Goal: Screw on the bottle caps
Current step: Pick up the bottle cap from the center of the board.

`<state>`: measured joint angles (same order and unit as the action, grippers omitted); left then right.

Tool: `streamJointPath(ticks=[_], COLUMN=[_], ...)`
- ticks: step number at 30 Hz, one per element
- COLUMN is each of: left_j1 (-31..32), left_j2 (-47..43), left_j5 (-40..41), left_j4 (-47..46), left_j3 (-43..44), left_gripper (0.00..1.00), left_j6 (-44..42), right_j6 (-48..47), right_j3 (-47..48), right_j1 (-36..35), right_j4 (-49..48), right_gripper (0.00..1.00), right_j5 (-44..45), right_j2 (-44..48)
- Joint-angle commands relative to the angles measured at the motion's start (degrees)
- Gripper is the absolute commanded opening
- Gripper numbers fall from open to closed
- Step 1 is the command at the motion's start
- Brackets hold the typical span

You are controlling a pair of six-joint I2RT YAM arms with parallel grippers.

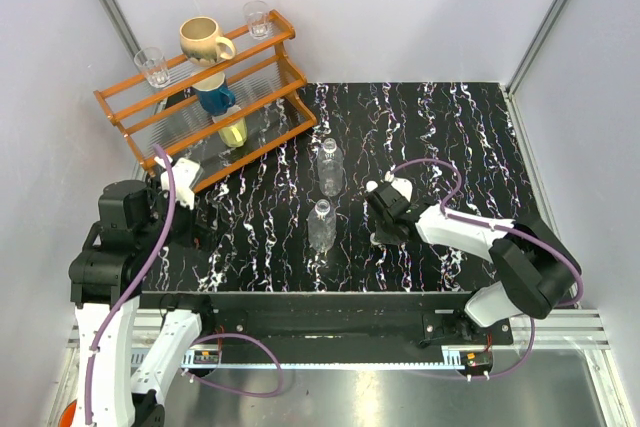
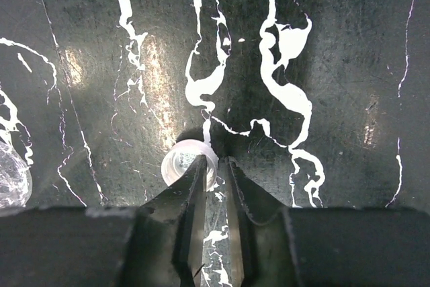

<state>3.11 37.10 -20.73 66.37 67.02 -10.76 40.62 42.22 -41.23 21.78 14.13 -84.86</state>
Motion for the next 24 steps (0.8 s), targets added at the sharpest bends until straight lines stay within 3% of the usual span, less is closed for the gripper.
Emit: streamJointPath(ticks=[1,5,7,12,17,20,23,24], left_j1=[-0.04,-0.04,-0.04,-0.04,0.84,3.64,10.92,16.69], left_j2=[0.42,1.39,1.83,4.29,8.16,10.17,12.89,13.95], left_j5=[0.95,0.52,-1.59,-6.41,-8.36,-8.01,-1.97,3.89], left_j4=[0.07,0.87,0.87,-0.63,-2.64,-3.87,-4.93,-5.28], left_j3=[1.97,3.2,4.34,10.74,16.46,18.66,20.95,21.48], left_gripper=[0.99,0.99,0.99,0.98,0.9,0.91,0.88,0.88], left_j6=[-1.62,-2.42,-3.47,-4.26,-4.44,-2.51,0.39,1.09], right_j6=[1.04,1.65,2.35,3.5,4.46,5.17,4.82,4.21], right_j3=[1.2,1.03,1.64,7.94,17.36,23.16,30.1,34.12], right_j1=[-0.69,-1.13,-1.74,-6.74,-11.67,-15.71,-20.54,-21.42], right_j4=[1.16,0.98,2.65,13.25,21.54,24.18,26.11,27.08], right_gripper=[0.22,0.14,0.06,0.02,0.0,0.0,0.0,0.0], right_j5=[1.6,1.34,2.3,10.91,14.43,16.44,19.51,20.31], right_j2=[-1.45,-0.66,1.96,12.42,19.82,19.03,15.88,14.73])
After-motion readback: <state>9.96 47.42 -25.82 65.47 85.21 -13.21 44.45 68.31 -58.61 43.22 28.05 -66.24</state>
